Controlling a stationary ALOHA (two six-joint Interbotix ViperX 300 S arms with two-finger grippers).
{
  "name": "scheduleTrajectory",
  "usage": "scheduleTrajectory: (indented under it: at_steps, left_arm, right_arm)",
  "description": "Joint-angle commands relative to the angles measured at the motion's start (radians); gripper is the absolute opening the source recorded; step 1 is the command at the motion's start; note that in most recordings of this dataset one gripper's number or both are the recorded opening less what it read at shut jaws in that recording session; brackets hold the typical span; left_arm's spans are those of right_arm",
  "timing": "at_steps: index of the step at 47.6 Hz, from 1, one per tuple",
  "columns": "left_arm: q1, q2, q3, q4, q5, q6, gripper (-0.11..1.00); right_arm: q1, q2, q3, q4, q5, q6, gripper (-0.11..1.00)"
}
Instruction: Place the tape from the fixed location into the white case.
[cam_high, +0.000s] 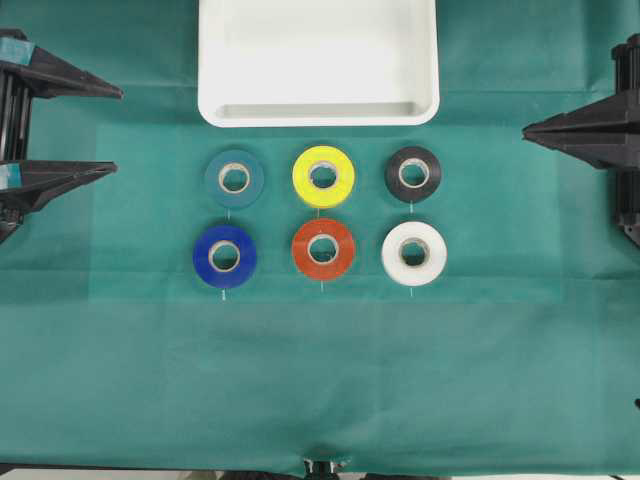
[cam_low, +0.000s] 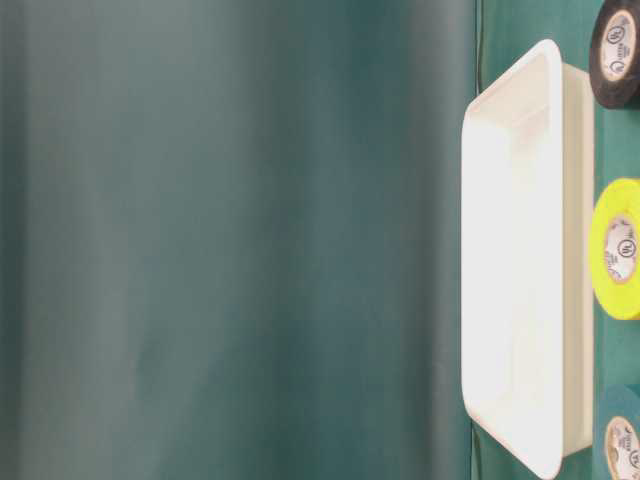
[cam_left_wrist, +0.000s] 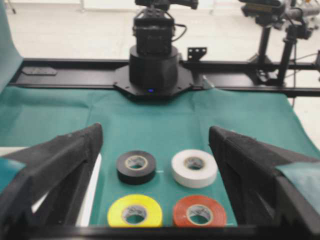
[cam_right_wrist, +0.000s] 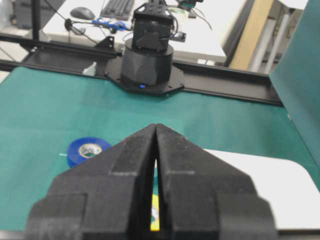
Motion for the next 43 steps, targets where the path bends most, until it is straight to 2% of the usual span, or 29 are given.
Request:
scheduleTrajectory:
  at_steps: [1, 15, 32, 43]
  left_arm:
    - [-0.003, 0.009, -0.023, -0.002, 0.0, -0.002, 0.99]
    - [0.0, 0.009, -0.025, -0.002, 0.0, 0.0, 0.99]
    - [0.098, 0.008, -0.025, -0.002, 0.012, 0.002, 0.99]
    - [0.11, 0.009, -0.026, -0.002, 0.021, 0.003, 0.99]
  right_arm:
    - [-0.002, 0.008, -0.031, 0.002, -0.003, 0.002, 0.0]
    - [0.0, 0.008, -0.032, 0.0, -0.002, 0.002, 0.0]
    - [0.0, 0.008, -0.037, 0.002, -0.002, 0.002, 0.0]
    - [-0.002, 0.008, -0.038, 0.002, -0.002, 0.002, 0.0]
